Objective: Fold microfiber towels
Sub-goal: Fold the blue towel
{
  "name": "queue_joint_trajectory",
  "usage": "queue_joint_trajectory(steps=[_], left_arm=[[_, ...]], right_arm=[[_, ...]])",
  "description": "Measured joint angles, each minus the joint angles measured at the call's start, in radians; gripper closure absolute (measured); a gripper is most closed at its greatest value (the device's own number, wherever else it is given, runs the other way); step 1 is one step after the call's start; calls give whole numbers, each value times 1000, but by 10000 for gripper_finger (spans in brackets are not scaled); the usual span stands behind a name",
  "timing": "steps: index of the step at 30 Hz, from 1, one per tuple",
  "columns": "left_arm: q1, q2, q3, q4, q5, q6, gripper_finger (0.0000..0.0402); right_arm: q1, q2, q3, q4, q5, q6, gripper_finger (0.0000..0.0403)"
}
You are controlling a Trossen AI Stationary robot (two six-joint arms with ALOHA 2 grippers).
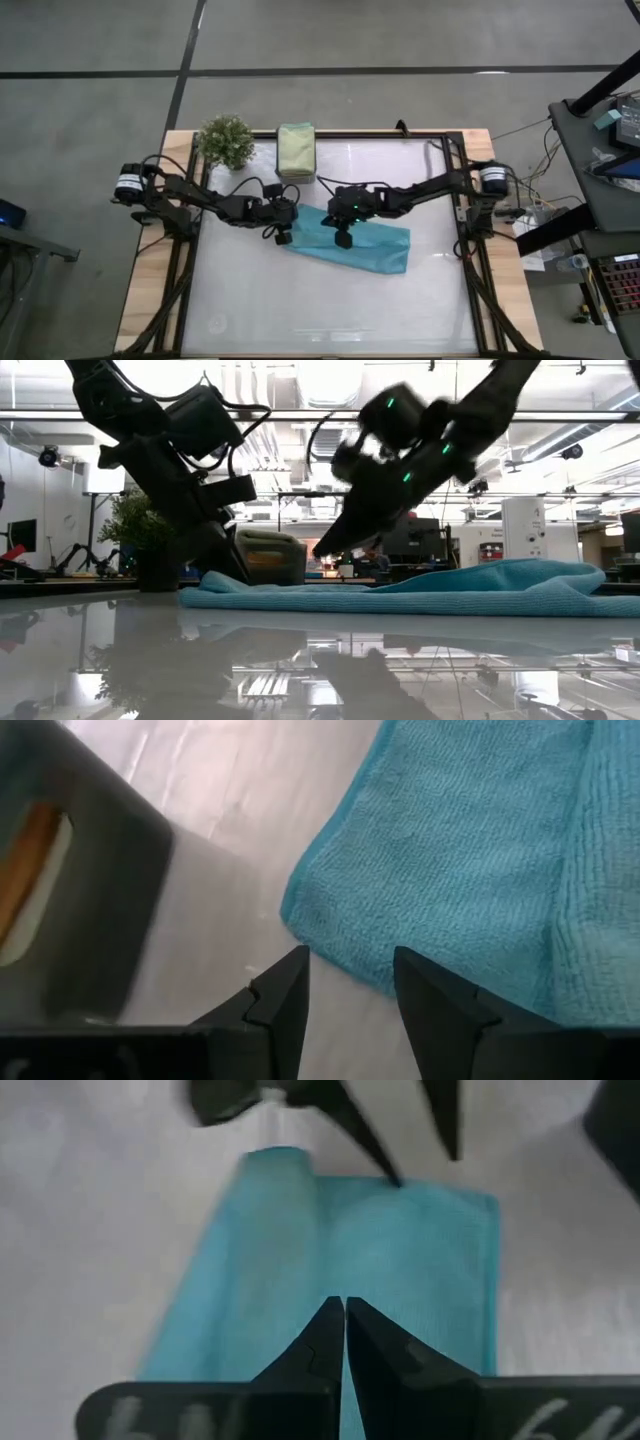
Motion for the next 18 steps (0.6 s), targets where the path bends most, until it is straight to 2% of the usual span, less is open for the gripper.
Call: queue_joint_trajectory(steps=[4,9,14,18], left_arm=[[2,43,-1,65,1,-25,269],[3,116,2,149,-6,-21,269],[7,114,4,127,-6,-14,269],[8,80,3,55,-24,14,269]], right_arm=[[-30,93,39,32,7,9,394],[-38,139,76,-59,2,1,394],[-39,128,96,-217,1,-52,394],[-40,115,99,-277,44,-98,394]])
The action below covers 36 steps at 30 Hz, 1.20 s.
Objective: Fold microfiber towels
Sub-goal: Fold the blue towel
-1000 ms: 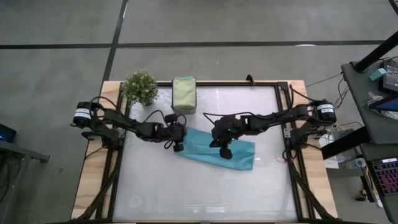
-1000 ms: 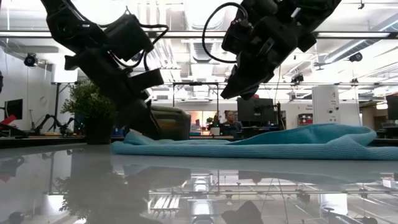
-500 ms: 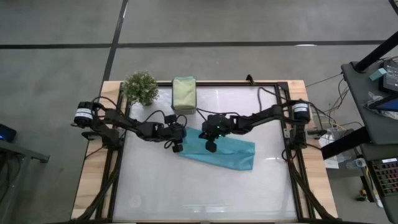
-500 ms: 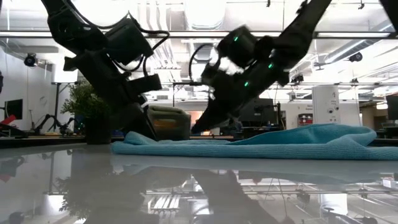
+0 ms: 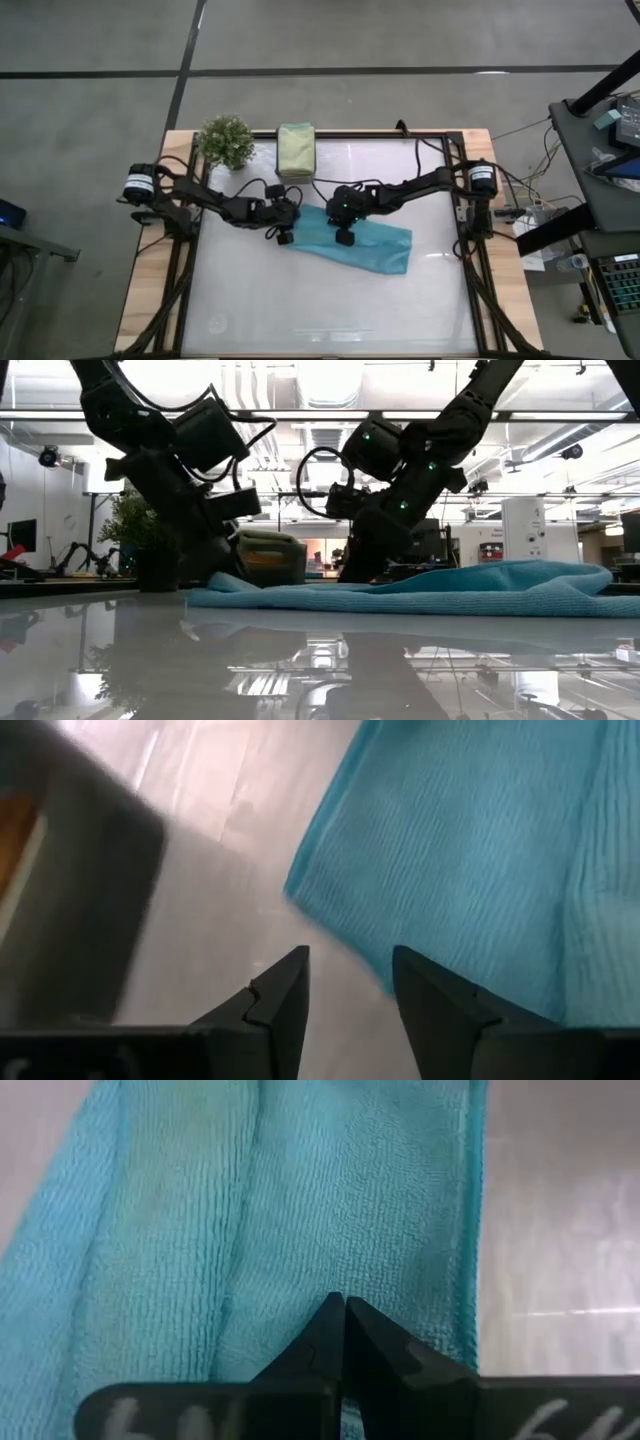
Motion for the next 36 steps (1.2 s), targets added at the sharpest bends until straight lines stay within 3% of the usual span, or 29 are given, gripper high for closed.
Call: queue_joint_trajectory(steps=[5,12,26,33,36], left_arm=[[12,-33,-4,-1,-19,17,269],[31,-13,-4,143,-22,17,269],[45,133,3,275,-71,-3,269],[47,57,4,63,-61,-74,269],[47,-1,3,-69,-52,-85,269]], right_arm=[[-1,-31,5,-25,9,-25,394],[-1,-128,11,-39,15,-40,394],[40,-352,-11,-429,8,67,394],[50,-361,-86,-461,8,105,394],[51,-366,-90,-514,72,107,394]])
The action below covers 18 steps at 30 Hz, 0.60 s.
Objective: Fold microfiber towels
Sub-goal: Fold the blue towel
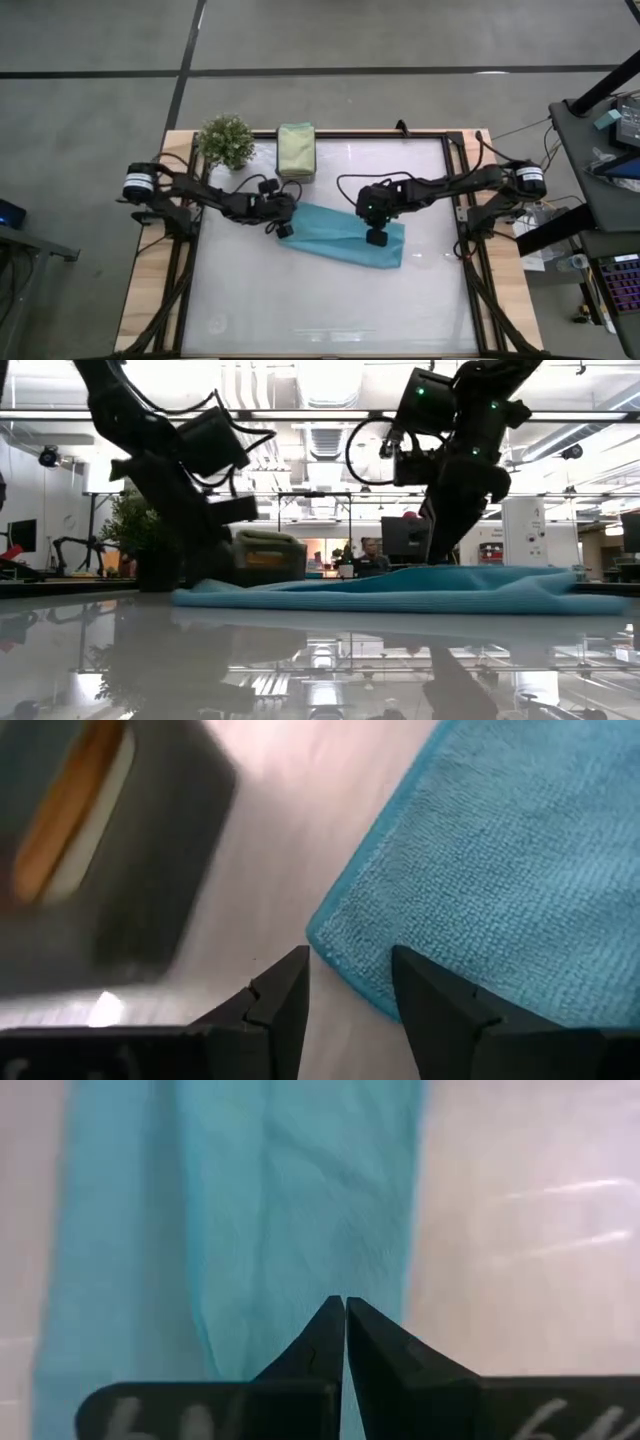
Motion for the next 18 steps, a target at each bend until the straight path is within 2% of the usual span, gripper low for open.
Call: queue_joint_trajectory(steps=[5,9,13,18], left_arm=[[0,-118,-8,-156,23,1,269],[-2,-227,-5,-203,87,35,269],[-5,-323,-6,-190,258,90,269],[-18,-366,-6,-189,344,73,269]], right_arm=[[0,-37,0,-7,11,23,394],[-3,-91,0,-66,-60,64,382],[-1,-157,-7,-102,-73,111,340],[5,-231,-60,-100,-74,147,271]])
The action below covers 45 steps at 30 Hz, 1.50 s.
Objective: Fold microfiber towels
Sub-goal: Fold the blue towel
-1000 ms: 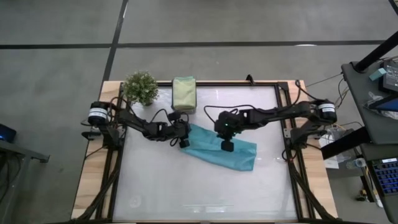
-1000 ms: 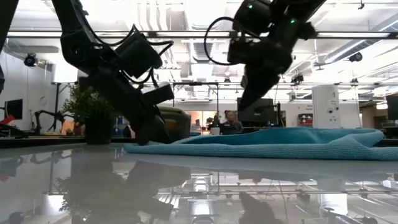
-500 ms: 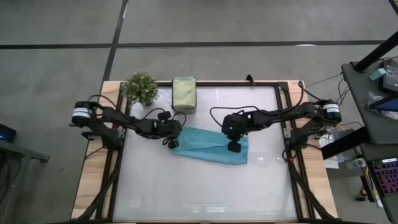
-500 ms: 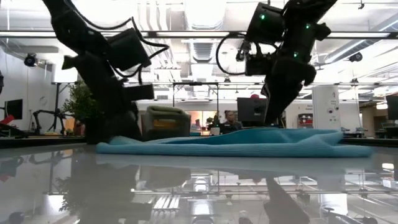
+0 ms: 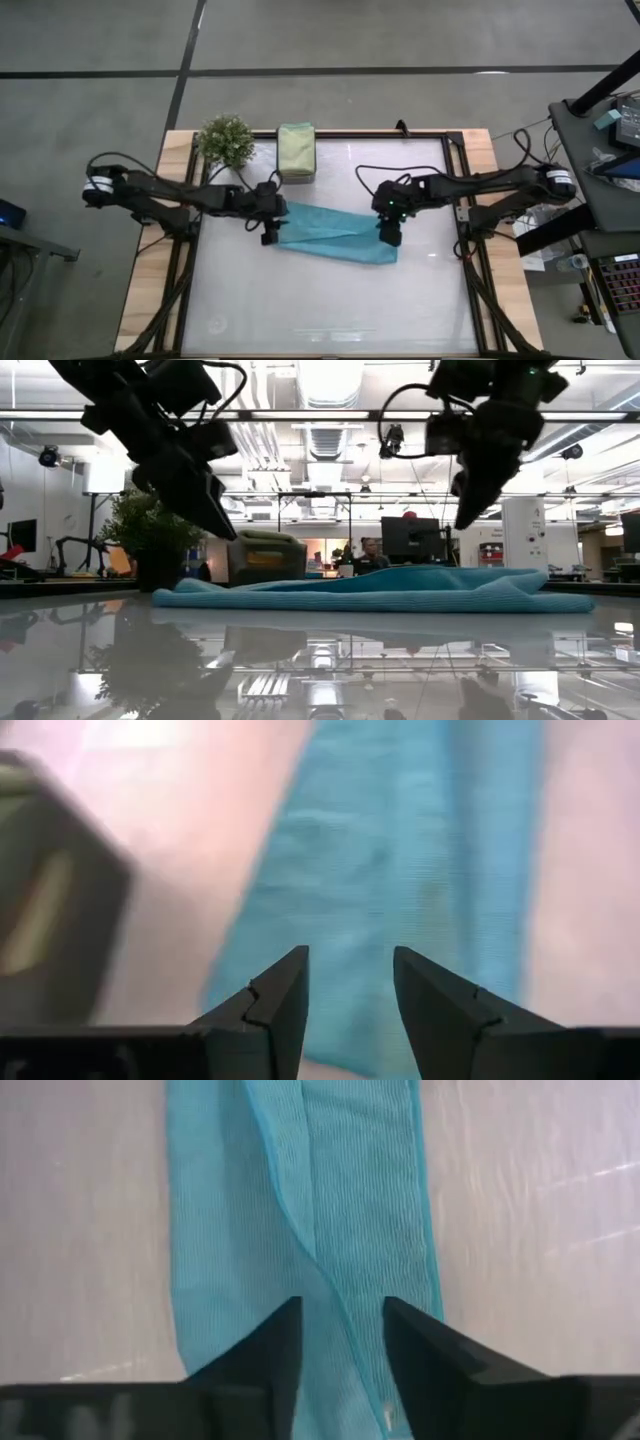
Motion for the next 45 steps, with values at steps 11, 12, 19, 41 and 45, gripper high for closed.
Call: queue_joint_trajectory(steps=[11,12,19,41,45], left_arm=[[-112,149,5,169,18,-26,191],[-118,169,7,195,14,-26,183],[-132,294,65,283,-3,-28,164],[-122,470,131,419,-47,-26,174],[-122,481,131,449,-61,-25,187]], right_arm=[[14,-59,-156,30,2,66,186],[18,-59,-167,39,2,66,185],[28,-59,-209,65,3,62,183],[28,-59,-355,429,12,13,296],[28,-59,-350,428,11,-15,361]])
